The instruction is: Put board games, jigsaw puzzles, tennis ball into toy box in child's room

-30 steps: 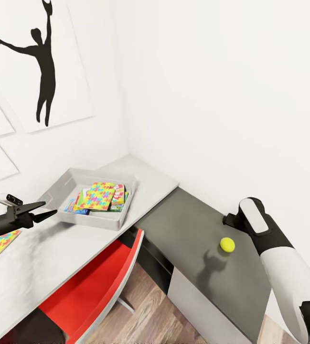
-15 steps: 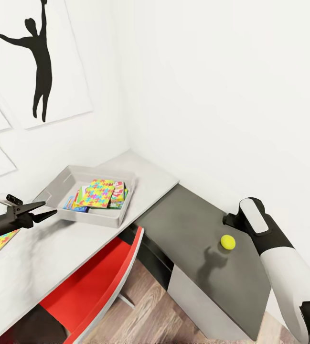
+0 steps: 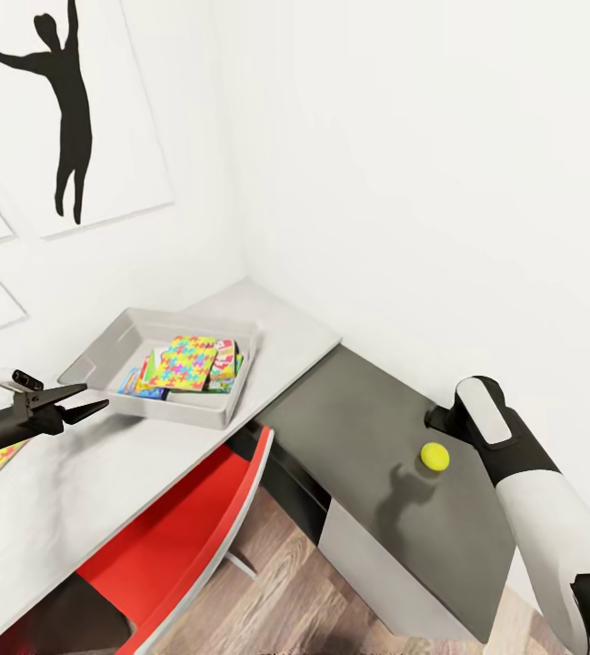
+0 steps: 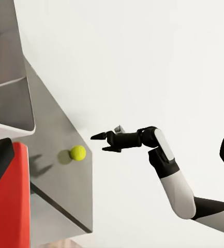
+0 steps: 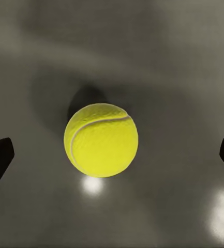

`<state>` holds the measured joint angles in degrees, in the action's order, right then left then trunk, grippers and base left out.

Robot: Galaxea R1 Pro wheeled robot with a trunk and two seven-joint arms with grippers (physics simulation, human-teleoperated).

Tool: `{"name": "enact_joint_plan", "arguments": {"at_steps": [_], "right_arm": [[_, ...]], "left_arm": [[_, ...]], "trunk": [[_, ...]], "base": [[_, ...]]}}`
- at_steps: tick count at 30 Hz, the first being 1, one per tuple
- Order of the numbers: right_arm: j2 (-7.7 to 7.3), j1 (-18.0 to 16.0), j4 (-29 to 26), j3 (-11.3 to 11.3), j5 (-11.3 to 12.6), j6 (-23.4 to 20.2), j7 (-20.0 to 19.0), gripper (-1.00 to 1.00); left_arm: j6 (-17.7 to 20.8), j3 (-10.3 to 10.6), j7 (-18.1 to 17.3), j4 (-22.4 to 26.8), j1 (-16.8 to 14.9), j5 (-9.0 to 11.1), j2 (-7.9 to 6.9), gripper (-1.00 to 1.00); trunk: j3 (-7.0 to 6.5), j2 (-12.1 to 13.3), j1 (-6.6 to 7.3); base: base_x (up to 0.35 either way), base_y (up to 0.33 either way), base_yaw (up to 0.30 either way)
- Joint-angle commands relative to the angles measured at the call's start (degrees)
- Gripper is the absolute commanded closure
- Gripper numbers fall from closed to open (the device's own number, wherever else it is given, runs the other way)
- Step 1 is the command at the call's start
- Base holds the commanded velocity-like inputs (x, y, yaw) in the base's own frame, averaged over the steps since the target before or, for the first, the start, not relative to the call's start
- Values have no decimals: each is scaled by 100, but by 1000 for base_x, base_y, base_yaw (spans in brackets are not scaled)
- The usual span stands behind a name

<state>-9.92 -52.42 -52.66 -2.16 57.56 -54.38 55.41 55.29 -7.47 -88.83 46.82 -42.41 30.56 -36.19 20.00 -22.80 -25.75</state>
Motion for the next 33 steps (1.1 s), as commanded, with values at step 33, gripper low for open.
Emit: {"name": "enact_joint_plan", "arguments": {"at_steps": [33], "right_arm": [[-4,-5,-7,-10,63,-20,50,-100]], "left_arm": [[28,7,-20,0,-4,3,1,-100]], "trunk": [[321,-11,-3]], "base": [[0,0,0]]}}
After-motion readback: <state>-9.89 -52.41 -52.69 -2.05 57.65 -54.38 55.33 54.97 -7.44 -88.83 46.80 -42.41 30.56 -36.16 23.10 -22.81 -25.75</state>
